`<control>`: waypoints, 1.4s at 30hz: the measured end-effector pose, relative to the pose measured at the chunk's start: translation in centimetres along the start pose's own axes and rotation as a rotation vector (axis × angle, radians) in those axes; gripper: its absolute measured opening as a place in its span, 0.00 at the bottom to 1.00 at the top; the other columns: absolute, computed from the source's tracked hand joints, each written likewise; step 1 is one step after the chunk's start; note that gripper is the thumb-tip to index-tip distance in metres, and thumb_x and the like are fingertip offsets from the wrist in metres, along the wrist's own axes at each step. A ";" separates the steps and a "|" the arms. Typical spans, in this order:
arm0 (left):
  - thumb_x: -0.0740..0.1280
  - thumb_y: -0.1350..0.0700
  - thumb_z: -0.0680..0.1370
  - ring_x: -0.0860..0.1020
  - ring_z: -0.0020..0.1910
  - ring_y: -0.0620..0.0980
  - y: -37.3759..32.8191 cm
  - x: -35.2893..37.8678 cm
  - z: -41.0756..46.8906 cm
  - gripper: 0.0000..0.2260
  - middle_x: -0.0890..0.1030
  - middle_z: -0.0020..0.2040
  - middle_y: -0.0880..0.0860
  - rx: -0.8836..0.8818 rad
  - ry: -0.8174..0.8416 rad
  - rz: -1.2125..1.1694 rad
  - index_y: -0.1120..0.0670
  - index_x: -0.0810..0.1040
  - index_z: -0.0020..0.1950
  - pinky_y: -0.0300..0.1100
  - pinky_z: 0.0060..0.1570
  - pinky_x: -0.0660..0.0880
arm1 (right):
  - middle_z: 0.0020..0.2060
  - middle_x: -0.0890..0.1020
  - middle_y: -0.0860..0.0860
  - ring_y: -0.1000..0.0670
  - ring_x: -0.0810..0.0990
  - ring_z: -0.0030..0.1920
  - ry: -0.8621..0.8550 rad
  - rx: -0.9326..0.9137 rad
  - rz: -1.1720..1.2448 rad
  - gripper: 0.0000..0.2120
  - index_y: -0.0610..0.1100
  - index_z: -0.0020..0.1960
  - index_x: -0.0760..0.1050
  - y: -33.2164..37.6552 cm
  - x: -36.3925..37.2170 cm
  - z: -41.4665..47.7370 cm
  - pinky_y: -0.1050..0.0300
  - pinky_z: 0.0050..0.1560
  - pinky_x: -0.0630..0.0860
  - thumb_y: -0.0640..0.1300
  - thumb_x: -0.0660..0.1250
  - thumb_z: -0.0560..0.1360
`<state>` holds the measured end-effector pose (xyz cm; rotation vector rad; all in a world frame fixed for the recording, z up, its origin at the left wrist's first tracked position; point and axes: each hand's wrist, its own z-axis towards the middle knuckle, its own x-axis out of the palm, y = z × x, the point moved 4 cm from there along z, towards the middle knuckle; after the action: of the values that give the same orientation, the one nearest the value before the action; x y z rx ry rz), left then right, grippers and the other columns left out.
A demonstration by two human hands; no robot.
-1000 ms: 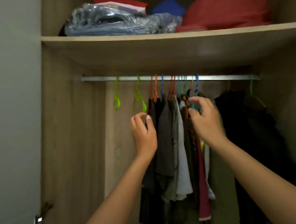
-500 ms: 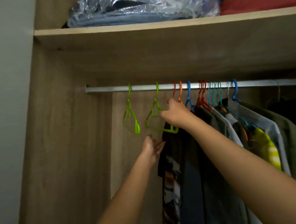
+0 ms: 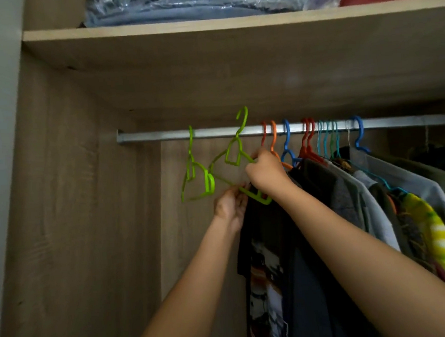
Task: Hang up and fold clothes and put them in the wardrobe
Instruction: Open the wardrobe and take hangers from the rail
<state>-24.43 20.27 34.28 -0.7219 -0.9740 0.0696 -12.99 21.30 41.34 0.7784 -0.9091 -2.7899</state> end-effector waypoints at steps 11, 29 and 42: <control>0.55 0.68 0.80 0.77 0.21 0.41 1.3 2.5 -6.5 0.12 0.79 0.23 0.50 -0.005 -0.006 0.062 0.60 0.70 0.39 0.31 0.25 0.74 | 0.55 0.76 0.37 0.36 0.78 0.54 0.040 0.005 0.195 0.14 0.38 0.58 0.68 -0.6 -4.3 -5.2 0.41 0.57 0.75 0.35 0.58 0.72; 0.58 0.67 0.80 0.79 0.26 0.42 13.0 -0.5 -33.1 0.08 0.81 0.29 0.51 -0.048 -0.278 0.225 0.59 0.71 0.43 0.33 0.33 0.76 | 0.34 0.74 0.46 0.53 0.71 0.24 0.402 0.197 0.471 0.03 0.42 0.52 0.65 -10.4 -13.5 -27.6 0.61 0.22 0.69 0.36 0.56 0.79; 0.56 0.66 0.81 0.77 0.21 0.43 16.3 -10.2 -56.7 0.09 0.77 0.34 0.56 -0.190 -0.723 0.336 0.60 0.69 0.41 0.39 0.37 0.78 | 0.26 0.68 0.47 0.56 0.61 0.17 0.915 0.300 0.443 0.09 0.45 0.41 0.66 -16.1 -9.7 -48.5 0.66 0.20 0.55 0.38 0.57 0.80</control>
<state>17.72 -0.84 -2.69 -1.0634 -1.5486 0.5689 20.60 11.53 2.85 1.4769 -1.0972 -1.6350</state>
